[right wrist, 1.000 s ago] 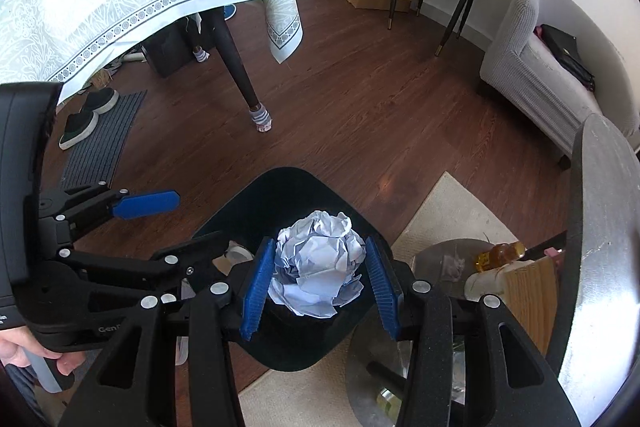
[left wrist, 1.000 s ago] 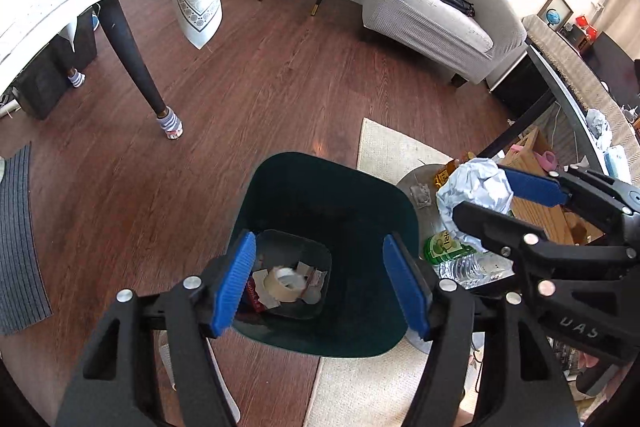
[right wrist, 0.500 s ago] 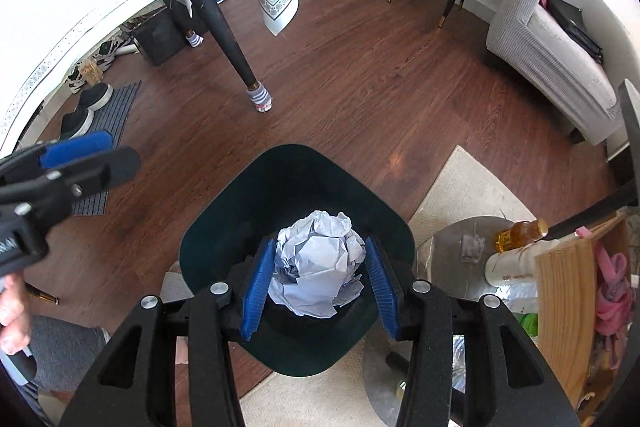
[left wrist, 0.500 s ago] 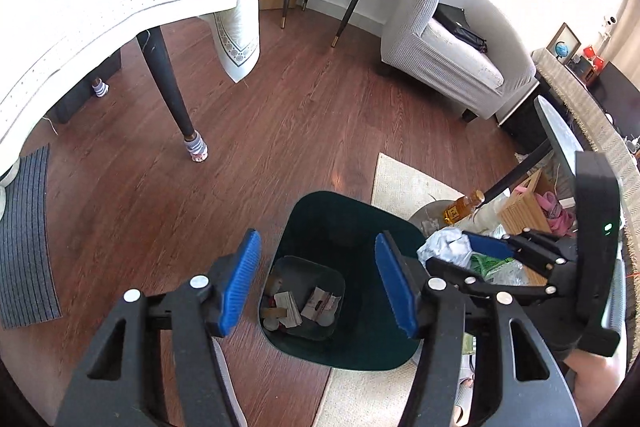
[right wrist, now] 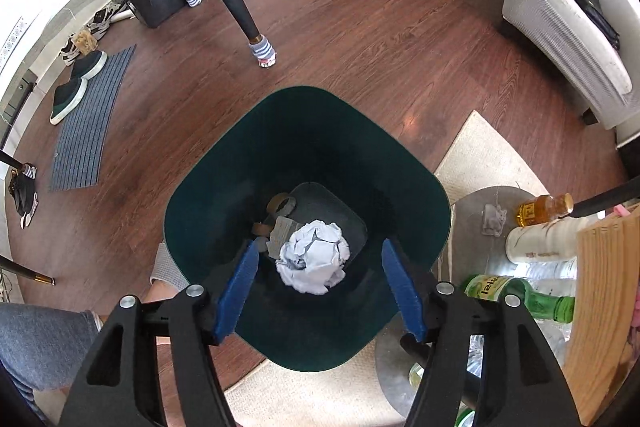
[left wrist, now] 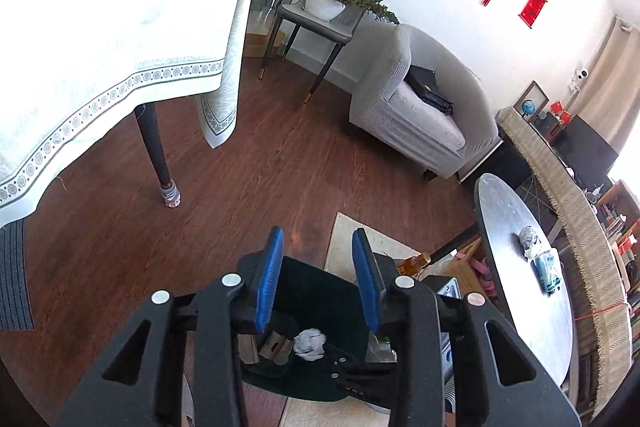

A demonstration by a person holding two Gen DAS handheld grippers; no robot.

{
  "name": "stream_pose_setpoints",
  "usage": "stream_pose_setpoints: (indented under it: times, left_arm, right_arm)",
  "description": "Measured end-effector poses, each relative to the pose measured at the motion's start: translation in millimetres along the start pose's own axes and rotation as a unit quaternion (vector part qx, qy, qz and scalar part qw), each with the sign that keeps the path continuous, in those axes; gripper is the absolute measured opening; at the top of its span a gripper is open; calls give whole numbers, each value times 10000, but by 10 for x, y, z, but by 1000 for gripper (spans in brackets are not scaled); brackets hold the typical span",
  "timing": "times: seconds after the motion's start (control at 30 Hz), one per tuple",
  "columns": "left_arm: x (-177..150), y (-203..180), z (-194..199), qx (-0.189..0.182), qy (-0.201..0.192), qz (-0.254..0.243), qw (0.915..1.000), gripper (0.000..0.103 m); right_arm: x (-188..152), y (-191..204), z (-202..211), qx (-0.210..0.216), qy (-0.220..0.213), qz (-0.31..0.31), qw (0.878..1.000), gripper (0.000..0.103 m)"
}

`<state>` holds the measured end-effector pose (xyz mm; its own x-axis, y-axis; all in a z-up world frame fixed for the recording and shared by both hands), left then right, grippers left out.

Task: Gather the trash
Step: 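Move both open tools back over the table toward the wipes pack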

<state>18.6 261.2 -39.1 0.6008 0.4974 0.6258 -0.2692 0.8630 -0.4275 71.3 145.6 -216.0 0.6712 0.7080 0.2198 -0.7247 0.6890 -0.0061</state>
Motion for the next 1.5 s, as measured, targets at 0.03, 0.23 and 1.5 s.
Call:
stream_pose_setpoints:
  times: [0.03, 0.23, 1.5]
  left_arm:
    - [12, -20, 28, 6, -39, -37, 10000, 33]
    - [94, -76, 127, -53, -223, 10, 9997, 33]
    - [-190, -2031, -456, -910, 38, -889, 9919, 58]
  right_arm:
    - [-12, -3, -18, -5, 22, -4, 10000, 67]
    - [-56, 22, 44, 127, -42, 23, 9999, 67]
    - [-803, -1857, 2361, -321, -2600, -795, 9618, 51]
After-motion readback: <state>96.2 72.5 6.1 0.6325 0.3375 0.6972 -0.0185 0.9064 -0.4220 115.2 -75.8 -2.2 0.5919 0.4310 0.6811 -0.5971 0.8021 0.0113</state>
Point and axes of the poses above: each gripper's, at about its wrist camera, not at the fingertips, and z roughly against the way its jaws point, y to its left, x to its top, the point moved 5 cm from there along -z, roughly the way its jaws point, and after that the axes turned 2 degrees about y, right-handed, at the moved point
